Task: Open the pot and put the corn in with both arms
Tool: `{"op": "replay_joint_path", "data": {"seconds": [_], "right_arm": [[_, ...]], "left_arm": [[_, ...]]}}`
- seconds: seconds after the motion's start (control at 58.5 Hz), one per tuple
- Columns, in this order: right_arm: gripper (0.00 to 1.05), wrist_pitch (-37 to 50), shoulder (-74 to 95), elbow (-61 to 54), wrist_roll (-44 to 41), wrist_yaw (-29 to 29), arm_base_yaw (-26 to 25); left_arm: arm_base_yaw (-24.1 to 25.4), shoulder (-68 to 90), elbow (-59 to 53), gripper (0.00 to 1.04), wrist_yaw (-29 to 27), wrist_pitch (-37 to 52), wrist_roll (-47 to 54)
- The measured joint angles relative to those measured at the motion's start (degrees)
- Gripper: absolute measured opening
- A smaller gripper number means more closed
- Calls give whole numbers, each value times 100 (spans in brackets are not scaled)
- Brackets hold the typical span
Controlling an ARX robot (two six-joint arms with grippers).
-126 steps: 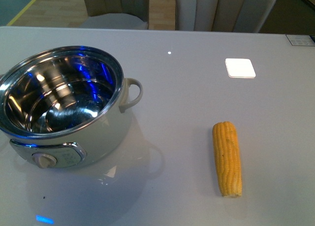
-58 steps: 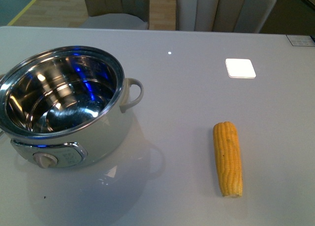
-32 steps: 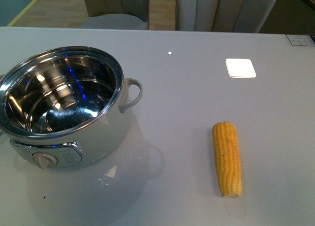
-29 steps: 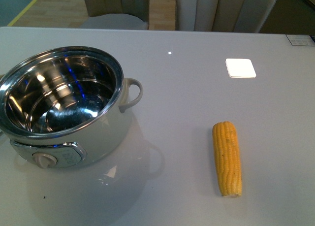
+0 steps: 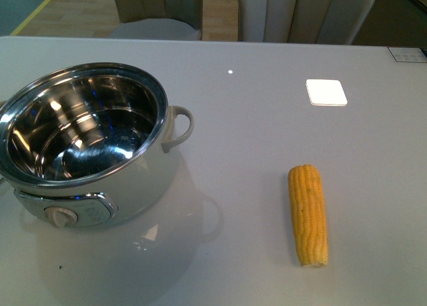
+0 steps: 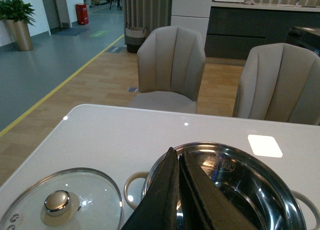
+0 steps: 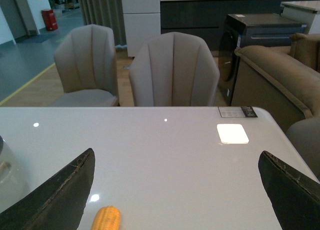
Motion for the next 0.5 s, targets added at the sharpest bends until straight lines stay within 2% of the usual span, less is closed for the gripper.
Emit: {"op": "replay_joint_path", "data": {"seconds": [0.12,0.154,0.188,0.257,0.496], "right_arm": [[96,0,0,0,0,0,0],[96,0,0,0,0,-2,0],[96,0,2,0,0,2,0],[96,0,0,0,0,-2,0],[96,0,0,0,0,-2,0]], "left_arm": [[-181,-621,-85,3,-212,-516,2],[-396,-809,-114,3,-535,-686,0],[-527,-953,-136,3,-627,-807,0],[-669,-1252,-138,3,-623,-1071,7],[-691,-2149,-142,3,-680,-1884,7]]}}
